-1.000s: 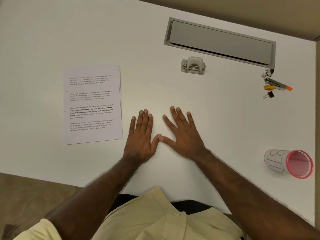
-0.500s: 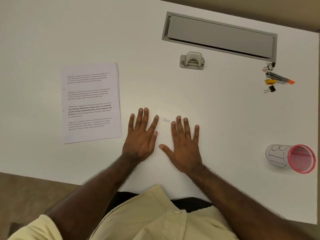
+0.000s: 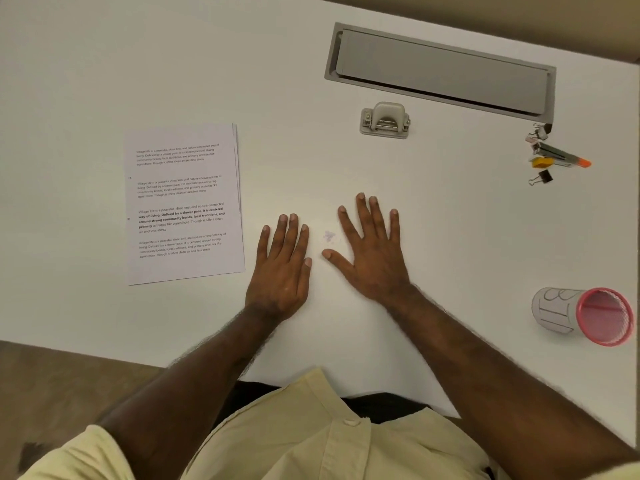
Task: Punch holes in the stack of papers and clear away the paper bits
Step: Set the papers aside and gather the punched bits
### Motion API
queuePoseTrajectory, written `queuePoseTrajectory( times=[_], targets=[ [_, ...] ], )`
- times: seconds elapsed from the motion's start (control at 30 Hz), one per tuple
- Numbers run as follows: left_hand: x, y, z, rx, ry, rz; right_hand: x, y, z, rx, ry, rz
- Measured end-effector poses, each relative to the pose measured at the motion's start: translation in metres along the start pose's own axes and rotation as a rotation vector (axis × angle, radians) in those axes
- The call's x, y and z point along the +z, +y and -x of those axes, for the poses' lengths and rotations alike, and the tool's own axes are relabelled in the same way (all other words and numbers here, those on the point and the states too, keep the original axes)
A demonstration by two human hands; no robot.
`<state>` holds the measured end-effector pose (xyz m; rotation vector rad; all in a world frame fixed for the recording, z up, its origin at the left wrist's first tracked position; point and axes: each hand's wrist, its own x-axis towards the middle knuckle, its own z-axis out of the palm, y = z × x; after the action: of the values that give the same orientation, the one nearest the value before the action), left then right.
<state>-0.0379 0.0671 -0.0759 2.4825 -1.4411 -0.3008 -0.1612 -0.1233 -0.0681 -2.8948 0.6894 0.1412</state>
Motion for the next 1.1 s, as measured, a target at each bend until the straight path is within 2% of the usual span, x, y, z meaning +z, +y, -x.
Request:
queuePoseTrajectory(
  times=[0.2, 0.4, 0.67, 0.93, 1.1],
  targets=[
    [-0.002, 0.001, 0.000, -0.015, -0.019, 0.002, 0.006, -0.006, 0.024, -0.131, 0.019, -0.013],
    [-0.002, 0.002, -0.001, -0.023, -0.029, -0.001, 0.011, -0.006, 0.056, 0.066, 0.040, -0.073],
    [-0.003, 0.003, -0.001, -0.036, -0.055, -0.019, 0.022, -0.027, 0.055, 0.070, 0.032, 0.011],
    [-0.005, 0.004, -0.001, -0.044, -0.077, -0.025, 0.014, -0.017, 0.058, 0.014, 0.072, -0.060],
    [-0.004, 0.004, 0.000, -0.051, -0.077, -0.025, 0.019, -0.004, 0.076, -0.088, 0.043, -0.030]
  ],
)
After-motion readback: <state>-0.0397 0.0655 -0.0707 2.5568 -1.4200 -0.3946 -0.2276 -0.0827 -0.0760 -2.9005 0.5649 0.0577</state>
